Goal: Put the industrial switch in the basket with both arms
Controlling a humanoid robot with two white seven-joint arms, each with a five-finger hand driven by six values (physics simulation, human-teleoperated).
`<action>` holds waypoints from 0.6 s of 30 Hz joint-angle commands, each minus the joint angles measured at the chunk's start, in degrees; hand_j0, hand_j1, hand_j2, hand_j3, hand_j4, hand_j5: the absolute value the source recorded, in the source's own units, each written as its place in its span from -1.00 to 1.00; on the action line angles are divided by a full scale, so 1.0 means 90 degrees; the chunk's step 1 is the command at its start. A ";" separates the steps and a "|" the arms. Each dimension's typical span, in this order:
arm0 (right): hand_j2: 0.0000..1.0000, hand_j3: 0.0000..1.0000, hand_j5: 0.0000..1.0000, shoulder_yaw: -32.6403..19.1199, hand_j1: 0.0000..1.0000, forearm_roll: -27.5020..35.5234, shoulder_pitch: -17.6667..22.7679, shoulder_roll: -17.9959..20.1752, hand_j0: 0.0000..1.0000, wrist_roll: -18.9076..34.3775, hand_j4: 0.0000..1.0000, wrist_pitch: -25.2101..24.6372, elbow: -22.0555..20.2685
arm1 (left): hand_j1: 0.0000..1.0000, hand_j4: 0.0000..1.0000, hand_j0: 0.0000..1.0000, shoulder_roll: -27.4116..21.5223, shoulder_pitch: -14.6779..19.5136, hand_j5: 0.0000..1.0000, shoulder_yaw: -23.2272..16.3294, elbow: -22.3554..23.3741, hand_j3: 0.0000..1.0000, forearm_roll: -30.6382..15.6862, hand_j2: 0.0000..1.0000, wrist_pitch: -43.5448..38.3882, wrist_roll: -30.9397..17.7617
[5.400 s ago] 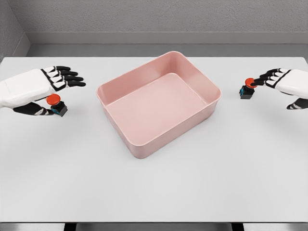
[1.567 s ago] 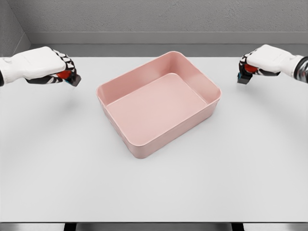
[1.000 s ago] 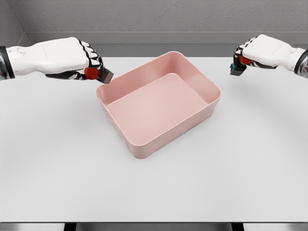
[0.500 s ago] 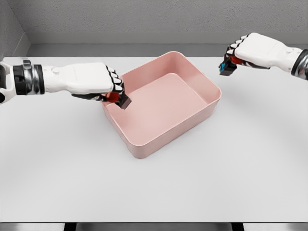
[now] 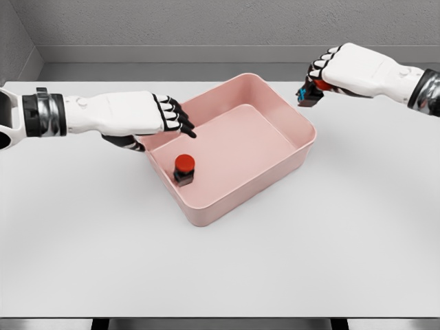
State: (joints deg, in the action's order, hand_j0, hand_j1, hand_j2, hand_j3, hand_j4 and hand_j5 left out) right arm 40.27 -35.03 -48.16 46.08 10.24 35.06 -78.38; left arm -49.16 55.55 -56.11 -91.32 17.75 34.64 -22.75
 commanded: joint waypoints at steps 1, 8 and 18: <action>-0.12 -0.12 -0.12 -0.0012 -0.12 0.0074 0.0010 0.0007 -0.12 -0.0005 -0.12 -0.0007 -0.0129 | 1.00 1.00 1.00 -0.0046 0.0000 1.00 0.0052 -0.0019 1.00 -0.0077 1.00 0.0028 0.0037; -0.12 -0.12 -0.12 -0.0002 -0.12 0.0074 0.0137 -0.0023 -0.12 -0.0005 -0.12 -0.0007 -0.0500 | 1.00 1.00 1.00 -0.1559 -0.0469 1.00 0.0052 0.0059 1.00 -0.2050 1.00 0.0040 0.0184; -0.11 -0.11 -0.11 0.0018 -0.11 0.0074 0.0322 -0.0374 -0.11 0.0005 -0.11 -0.0007 -0.0891 | 1.00 1.00 1.00 -0.1550 -0.1104 1.00 -0.0211 0.1163 1.00 -0.2323 1.00 0.0040 0.0184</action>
State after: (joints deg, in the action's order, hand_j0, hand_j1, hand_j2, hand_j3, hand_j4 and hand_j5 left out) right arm 40.48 -34.76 -45.26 43.70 10.27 35.06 -85.88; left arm -63.29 45.62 -57.36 -81.93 -2.45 35.11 -21.16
